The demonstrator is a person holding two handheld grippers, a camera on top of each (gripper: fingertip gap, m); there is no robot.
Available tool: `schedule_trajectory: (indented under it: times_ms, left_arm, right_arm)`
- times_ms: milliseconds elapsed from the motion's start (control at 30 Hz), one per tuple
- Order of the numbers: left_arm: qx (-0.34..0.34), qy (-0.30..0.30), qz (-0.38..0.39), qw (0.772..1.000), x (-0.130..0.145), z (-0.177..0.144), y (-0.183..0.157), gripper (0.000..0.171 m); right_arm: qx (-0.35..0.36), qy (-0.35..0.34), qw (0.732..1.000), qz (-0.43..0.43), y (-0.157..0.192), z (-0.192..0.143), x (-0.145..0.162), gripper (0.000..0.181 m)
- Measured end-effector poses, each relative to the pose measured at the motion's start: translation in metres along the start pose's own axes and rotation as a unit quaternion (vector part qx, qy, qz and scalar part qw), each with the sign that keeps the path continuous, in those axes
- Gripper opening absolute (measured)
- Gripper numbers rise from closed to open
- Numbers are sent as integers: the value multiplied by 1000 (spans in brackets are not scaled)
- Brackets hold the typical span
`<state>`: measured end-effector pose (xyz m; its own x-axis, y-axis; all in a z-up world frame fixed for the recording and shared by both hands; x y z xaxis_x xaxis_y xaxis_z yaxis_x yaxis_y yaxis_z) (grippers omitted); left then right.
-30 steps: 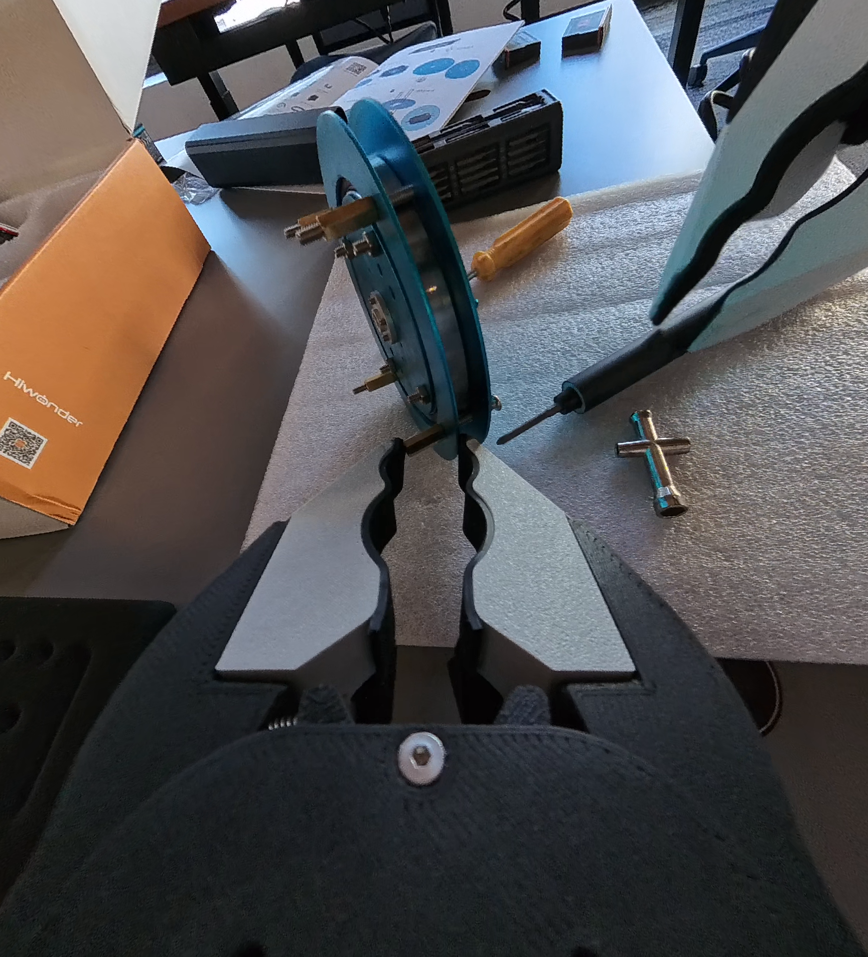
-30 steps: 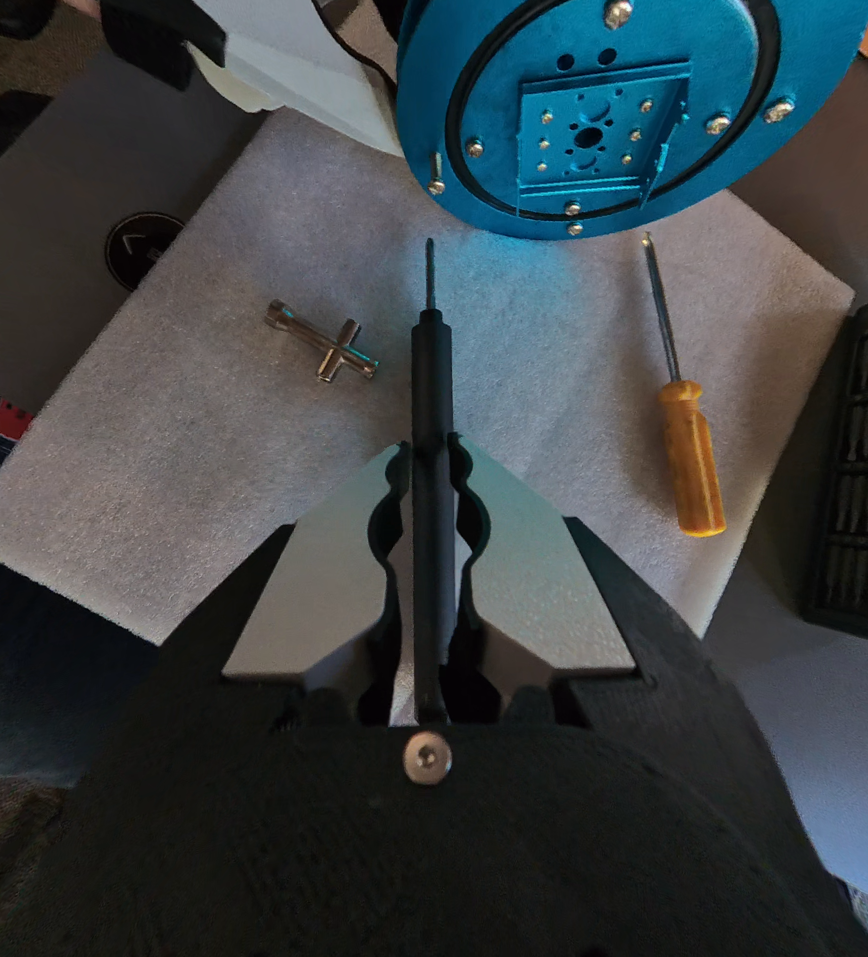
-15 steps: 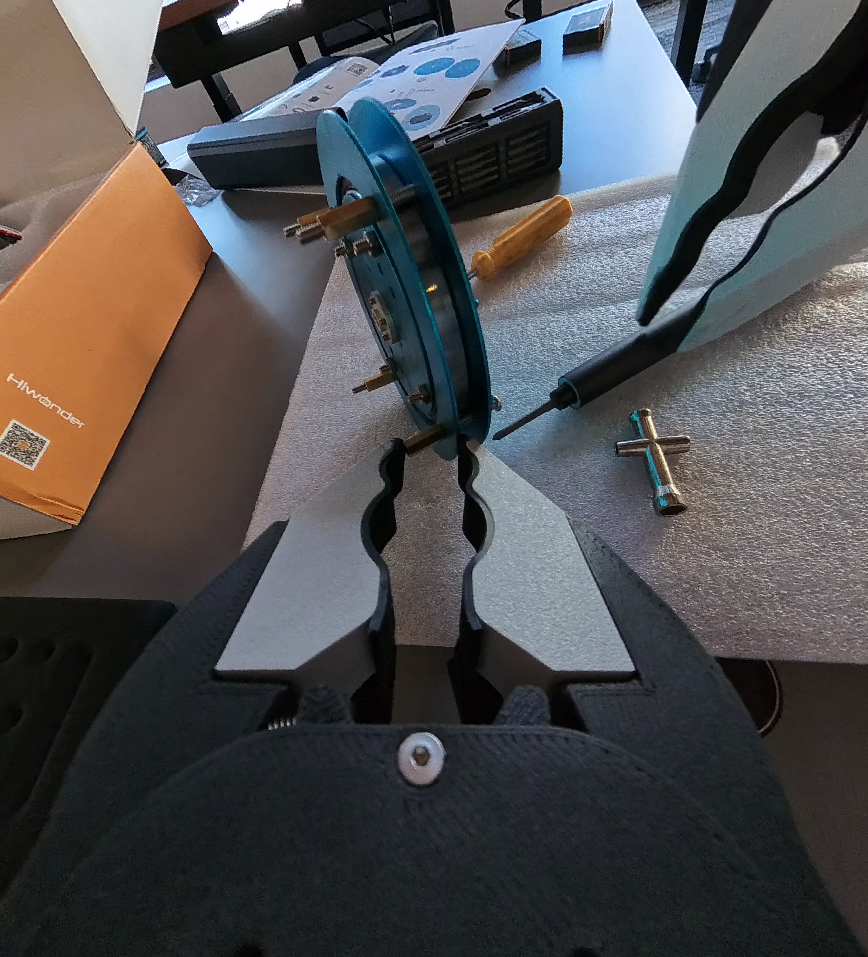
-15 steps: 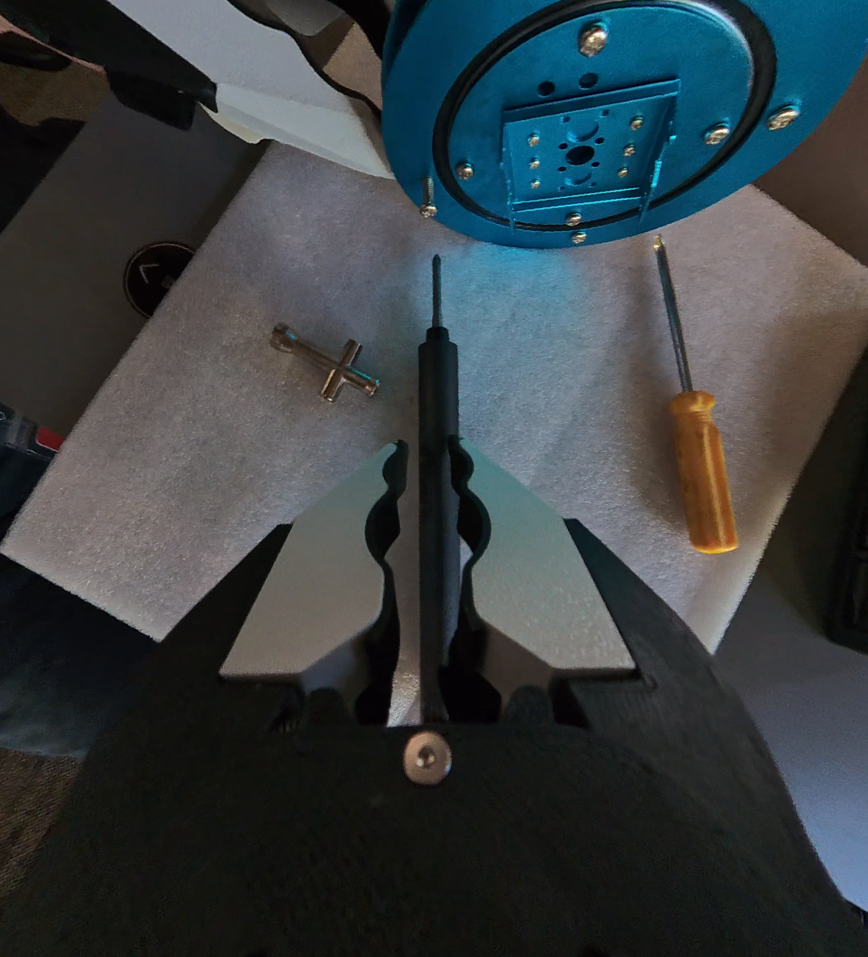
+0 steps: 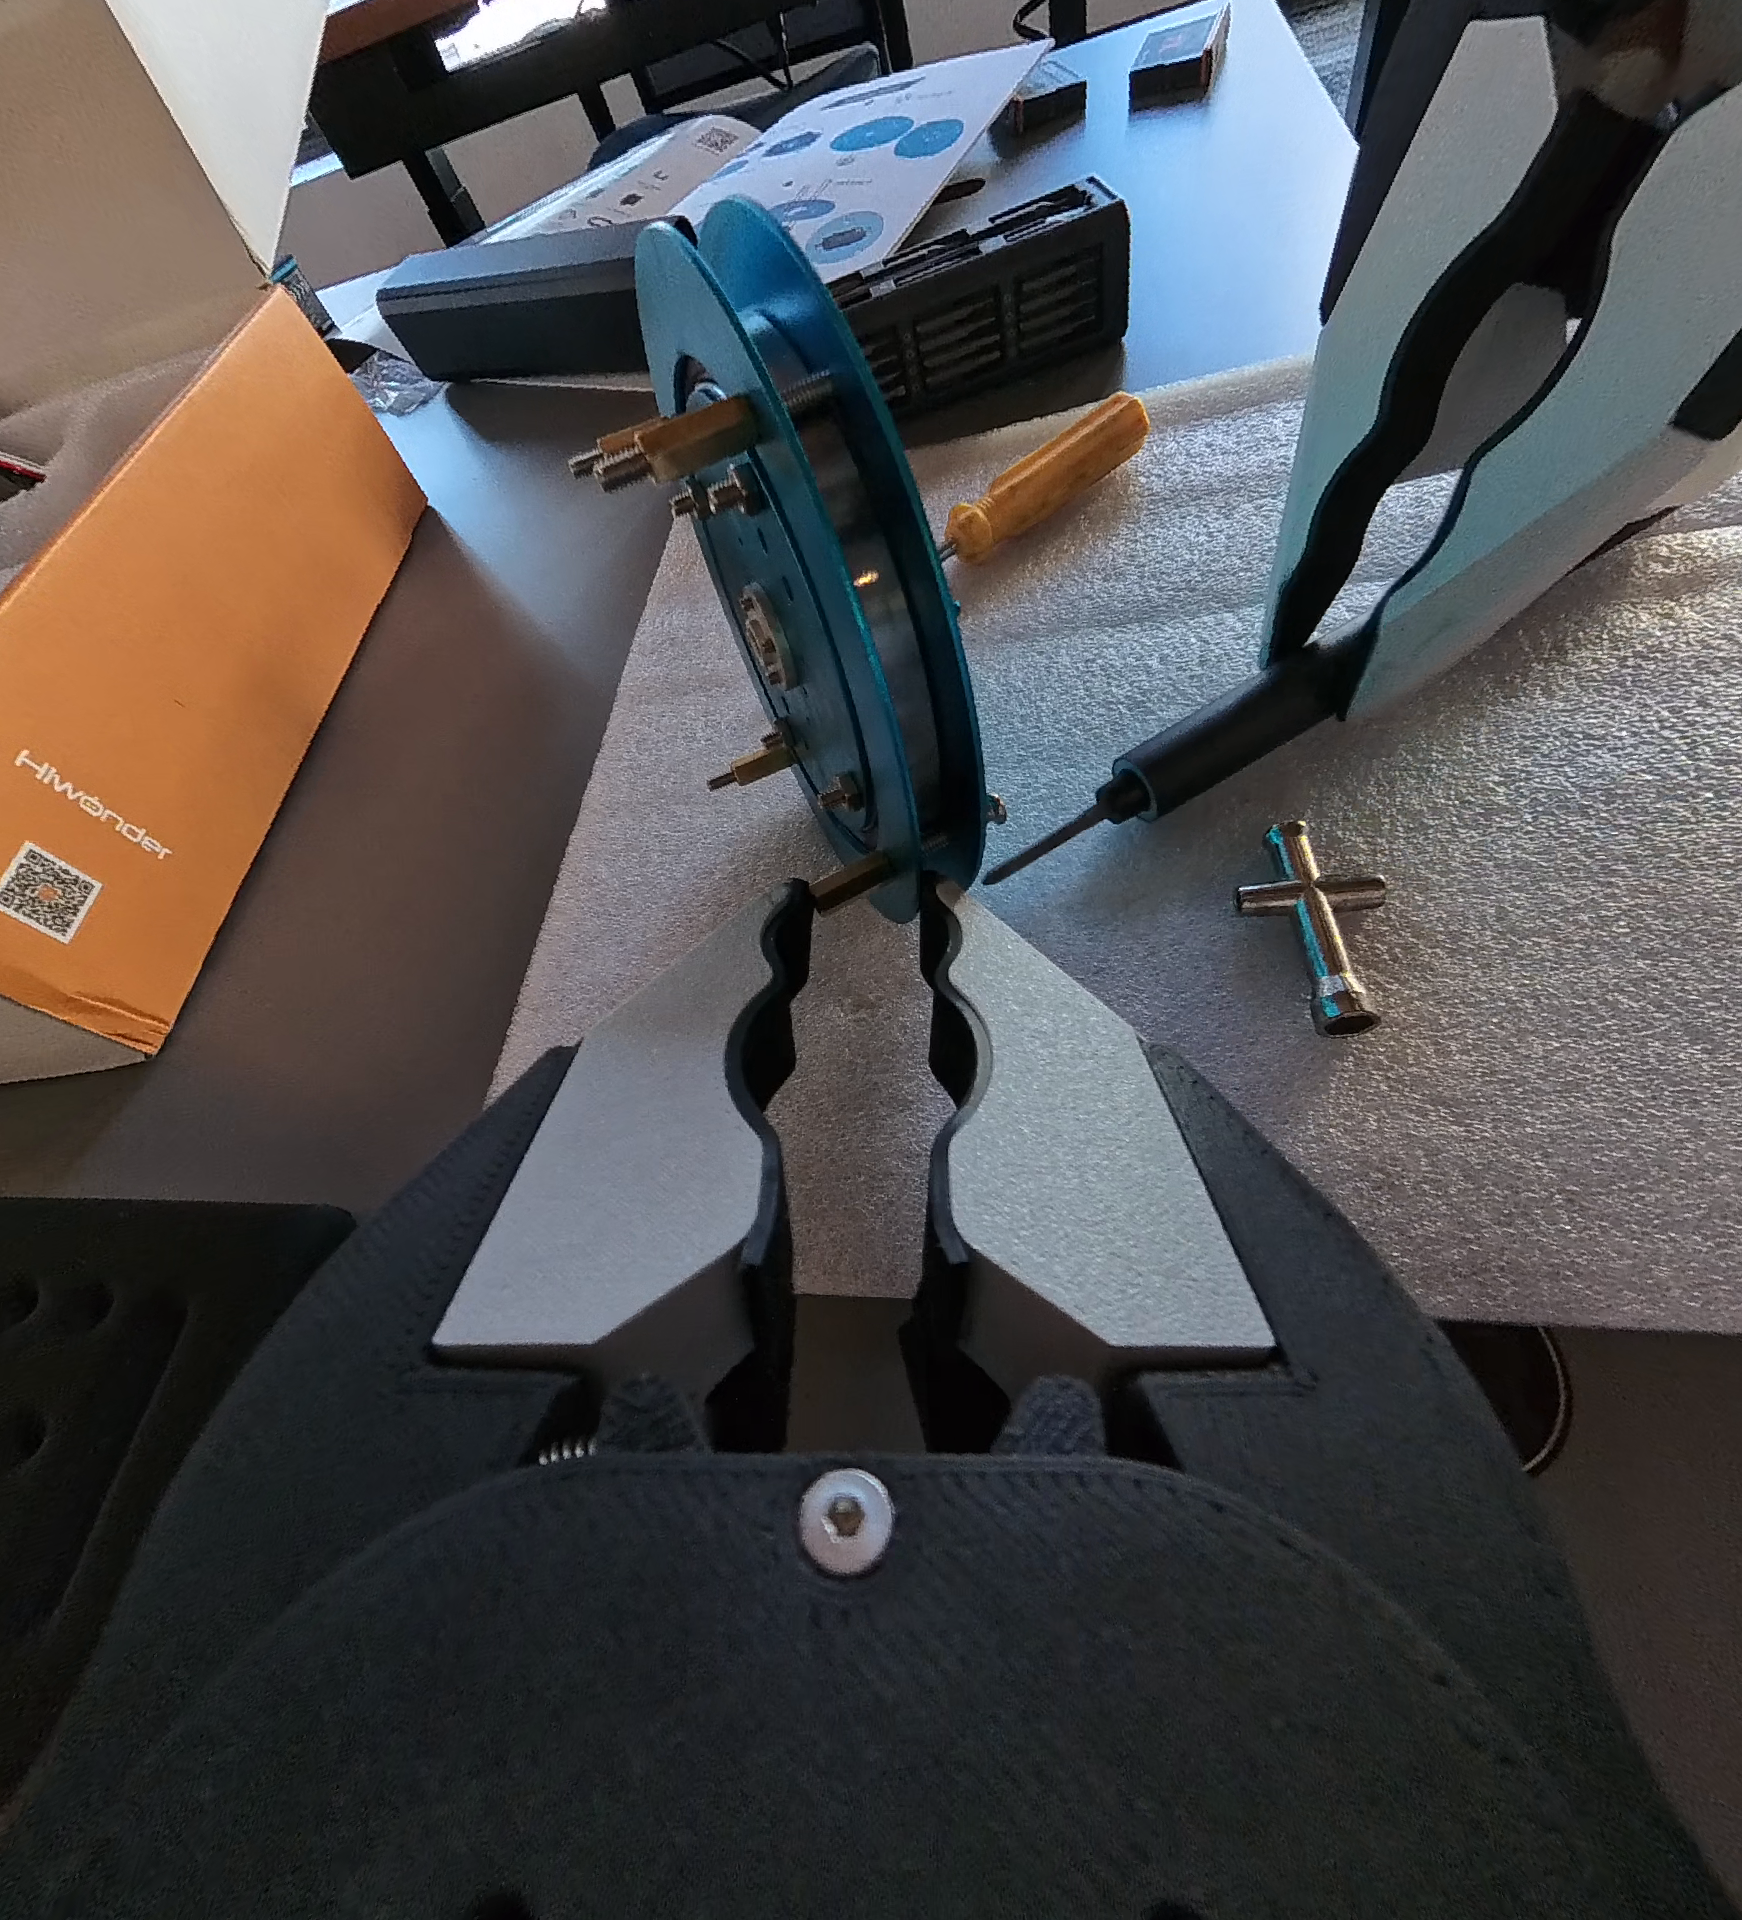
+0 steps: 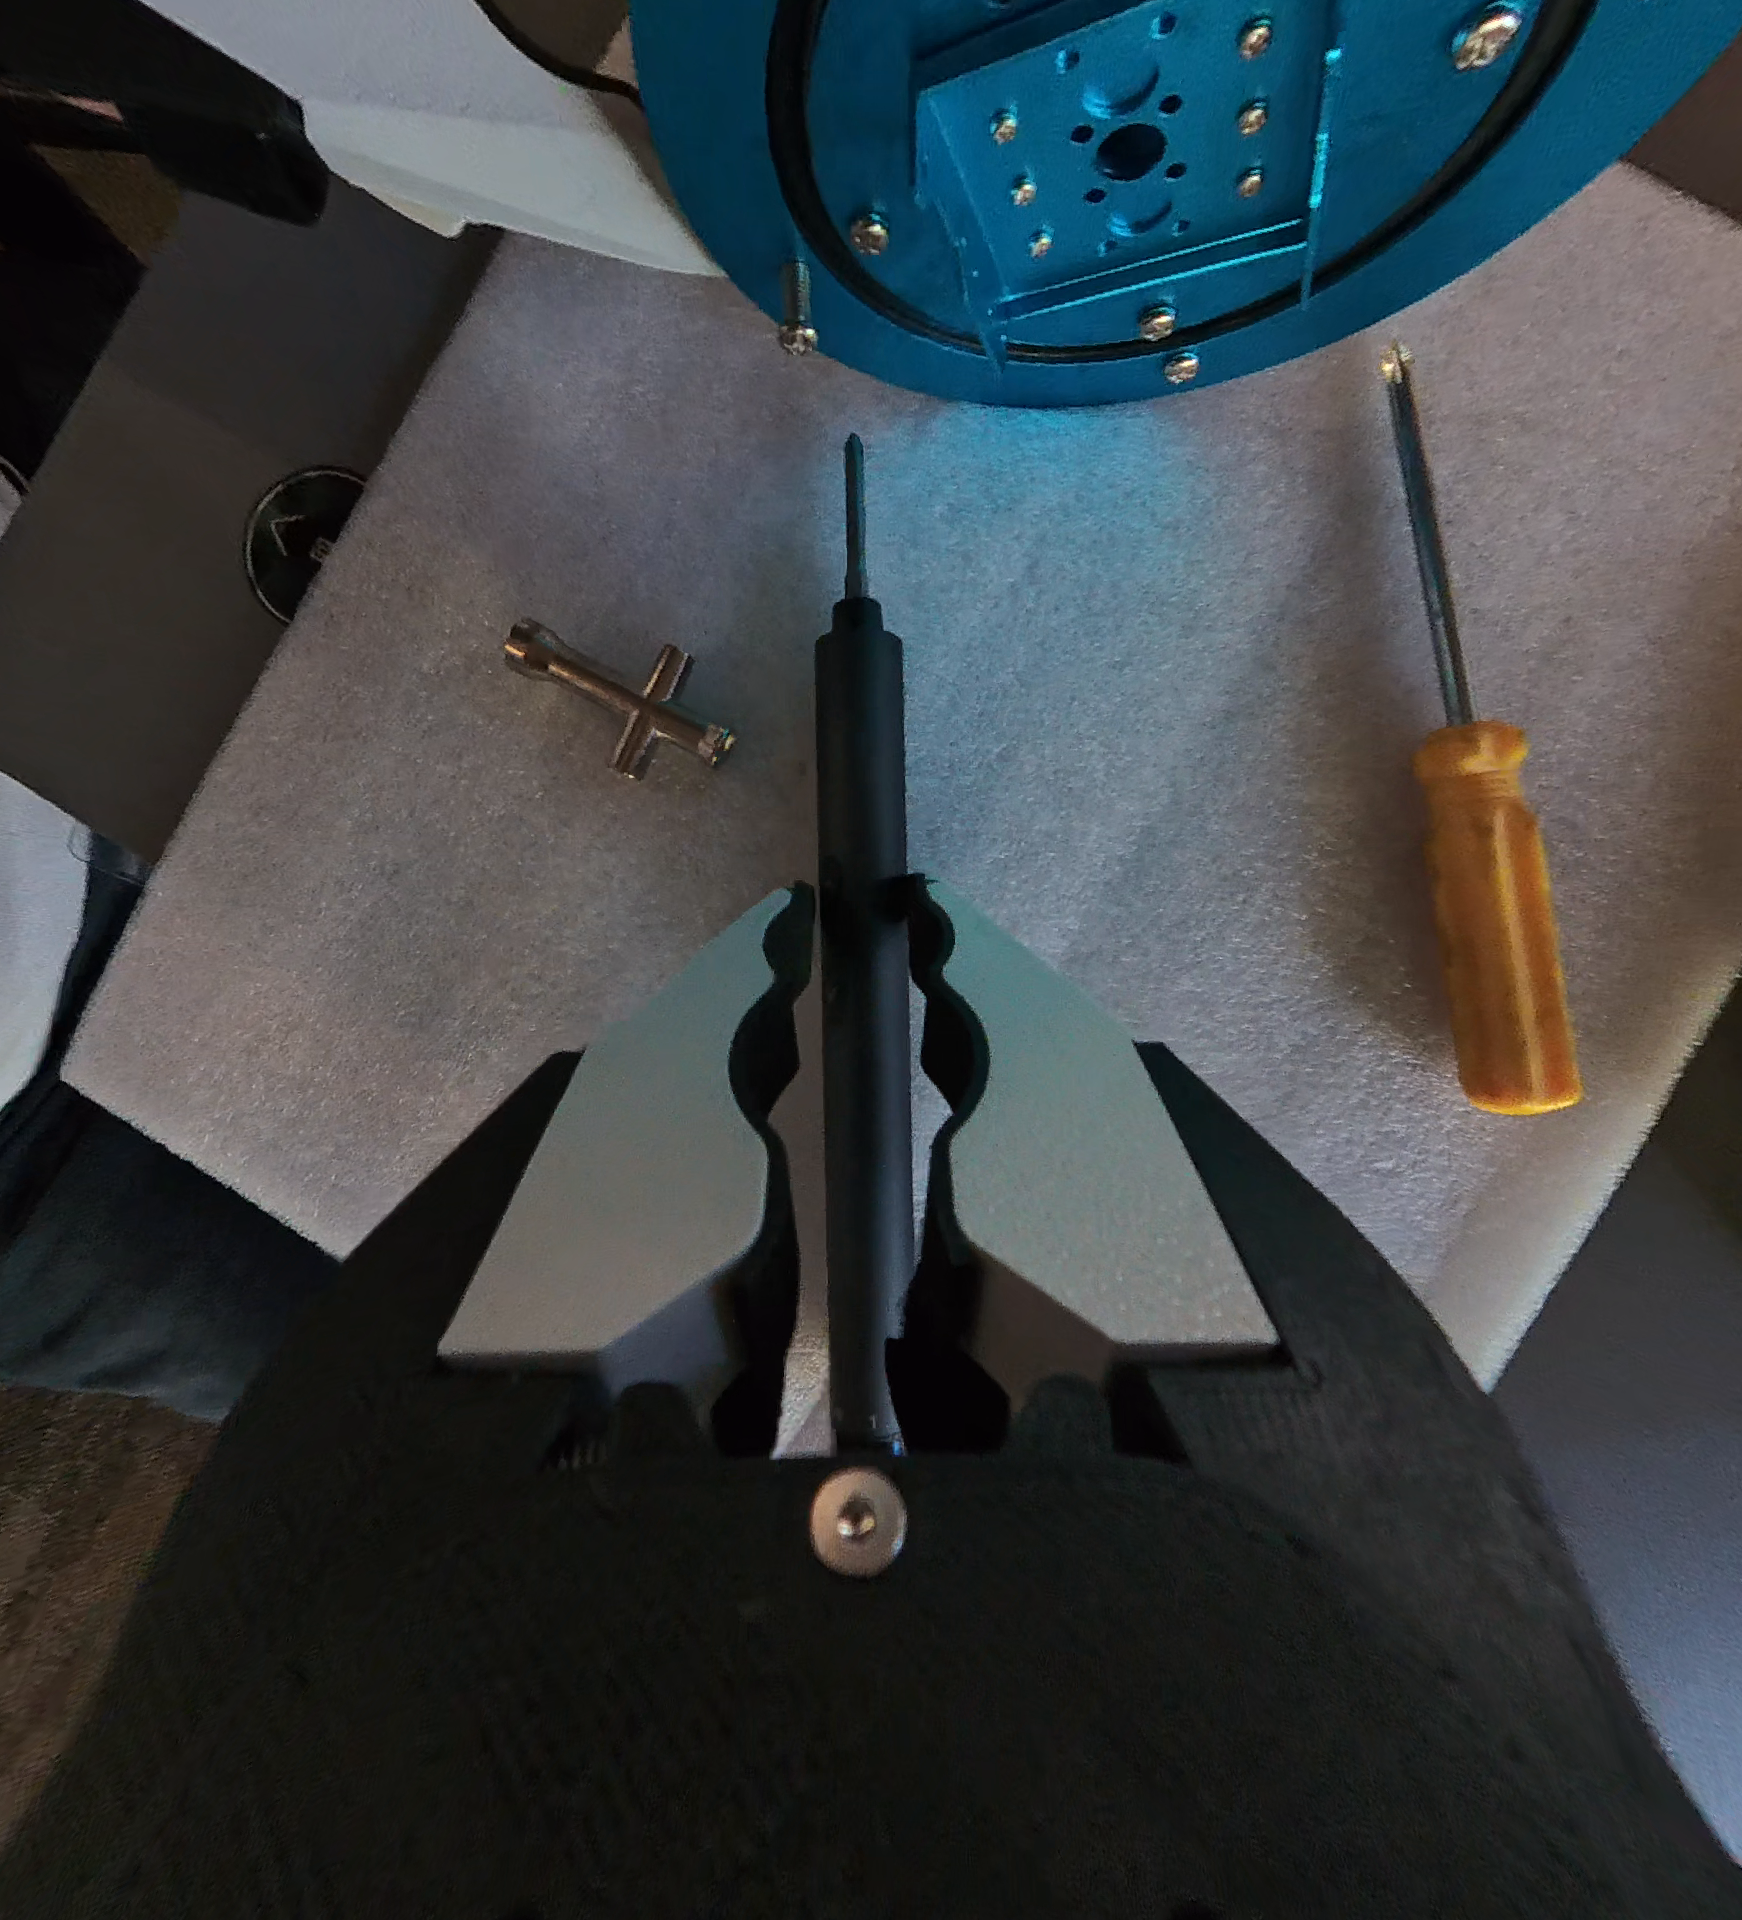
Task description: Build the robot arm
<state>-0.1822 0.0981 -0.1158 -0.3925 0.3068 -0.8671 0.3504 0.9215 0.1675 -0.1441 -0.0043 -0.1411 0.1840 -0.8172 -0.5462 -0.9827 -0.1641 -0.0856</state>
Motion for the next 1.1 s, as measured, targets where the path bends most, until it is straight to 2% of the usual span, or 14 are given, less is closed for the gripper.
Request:
schedule_trajectory:
  times_ms: [133,433,733,1100]
  left_arm:
    - [0,0,1,1000,0,0,0,19]
    - [-2,1,4,1000,0,0,-1,19]
    - [-1,0,2,1000,0,0,0,19]
    - [-2,1,5,1000,0,0,-1,19]
  right_arm:
    - [-27,1,999,24,2,-2,-2,18]
    - [-33,16,999,39,1,3,0,15]
    - [-69,16,994,79,4,0,-3,15]
    - [-67,33,994,74,7,1,-2,15]
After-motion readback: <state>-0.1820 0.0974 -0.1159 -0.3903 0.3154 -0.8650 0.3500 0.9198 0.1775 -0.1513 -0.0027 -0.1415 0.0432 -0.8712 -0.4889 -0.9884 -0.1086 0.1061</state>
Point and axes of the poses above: each gripper's, where its closed fingertips meet, z out along the fingers, x out of its underside, y = z × x across the jaws, the point moved 1 cm from there along -z, back along the fingers, and after that the axes turned 10 degrees about x, right-handed, at the moved point
